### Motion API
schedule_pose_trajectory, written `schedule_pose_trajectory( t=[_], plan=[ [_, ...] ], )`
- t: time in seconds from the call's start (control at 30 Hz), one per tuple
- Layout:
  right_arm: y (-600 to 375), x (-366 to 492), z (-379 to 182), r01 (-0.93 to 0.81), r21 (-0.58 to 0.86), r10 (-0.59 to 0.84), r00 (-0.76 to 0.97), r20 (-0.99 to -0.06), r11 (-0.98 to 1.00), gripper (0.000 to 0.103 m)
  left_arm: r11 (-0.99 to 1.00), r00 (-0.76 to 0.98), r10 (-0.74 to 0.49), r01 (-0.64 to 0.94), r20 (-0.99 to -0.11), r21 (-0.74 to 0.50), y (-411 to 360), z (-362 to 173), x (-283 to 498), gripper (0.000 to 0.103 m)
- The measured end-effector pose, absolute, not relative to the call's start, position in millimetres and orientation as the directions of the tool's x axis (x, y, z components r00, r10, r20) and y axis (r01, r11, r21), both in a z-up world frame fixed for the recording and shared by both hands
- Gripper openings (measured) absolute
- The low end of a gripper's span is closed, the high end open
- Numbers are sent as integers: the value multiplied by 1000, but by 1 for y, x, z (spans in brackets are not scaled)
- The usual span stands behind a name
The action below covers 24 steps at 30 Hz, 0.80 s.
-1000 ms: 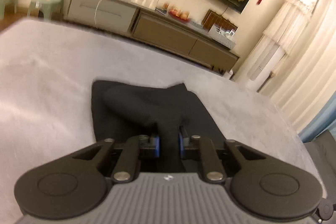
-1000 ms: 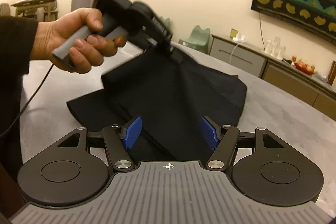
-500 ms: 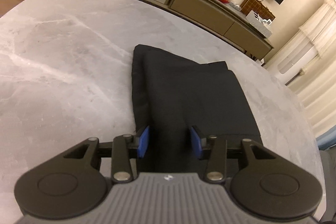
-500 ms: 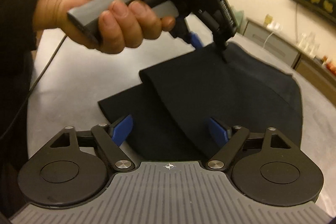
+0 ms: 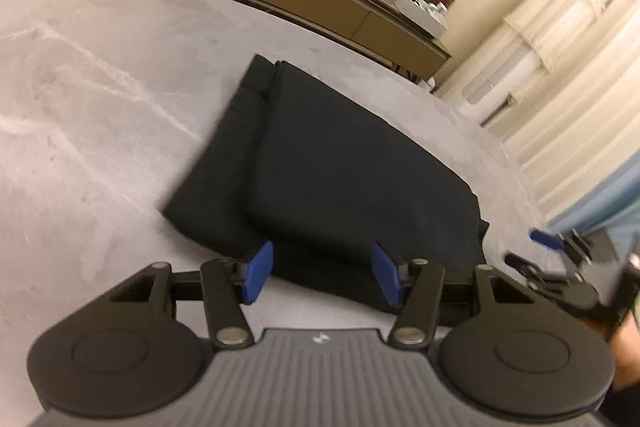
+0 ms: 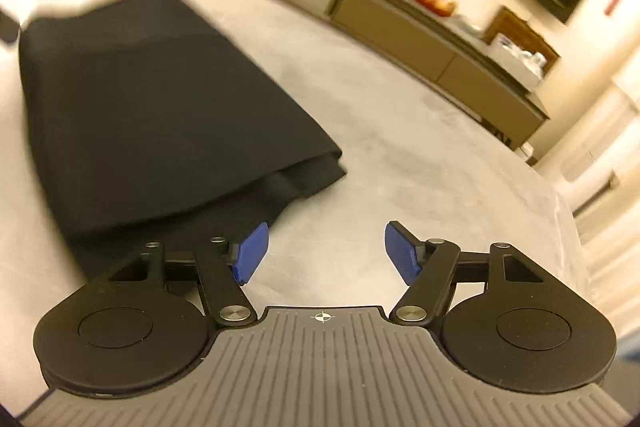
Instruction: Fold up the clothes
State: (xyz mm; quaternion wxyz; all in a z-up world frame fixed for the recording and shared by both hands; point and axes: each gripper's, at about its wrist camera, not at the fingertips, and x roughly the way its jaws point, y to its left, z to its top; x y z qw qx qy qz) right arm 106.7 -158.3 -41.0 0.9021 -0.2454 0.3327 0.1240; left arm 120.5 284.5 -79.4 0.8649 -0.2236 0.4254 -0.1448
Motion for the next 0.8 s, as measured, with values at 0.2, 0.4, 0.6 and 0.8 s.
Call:
schedule_pose_trajectory(
  t=[0.2,0.4,0.6,0.8],
  plan=[
    [-101,61,-37,-544,-319,290,757,-585,776,68,847,613,-441,42,-655,-531,281,-84,124,57],
    [-75,87,-80,-619,-345,272,686,-674,706,40,896,649,-342,6,-679,-445,272,-90,128,37],
    [-88,72,-59,-629,-305,309,675,-670,715,3,913,680,-295,-6,-671,-408,273,-77,123,4],
    [-77,60,-80,-645,-341,292,670,-683,684,14,943,651,-216,-55,-728,-329,272,-85,125,6]
  ],
)
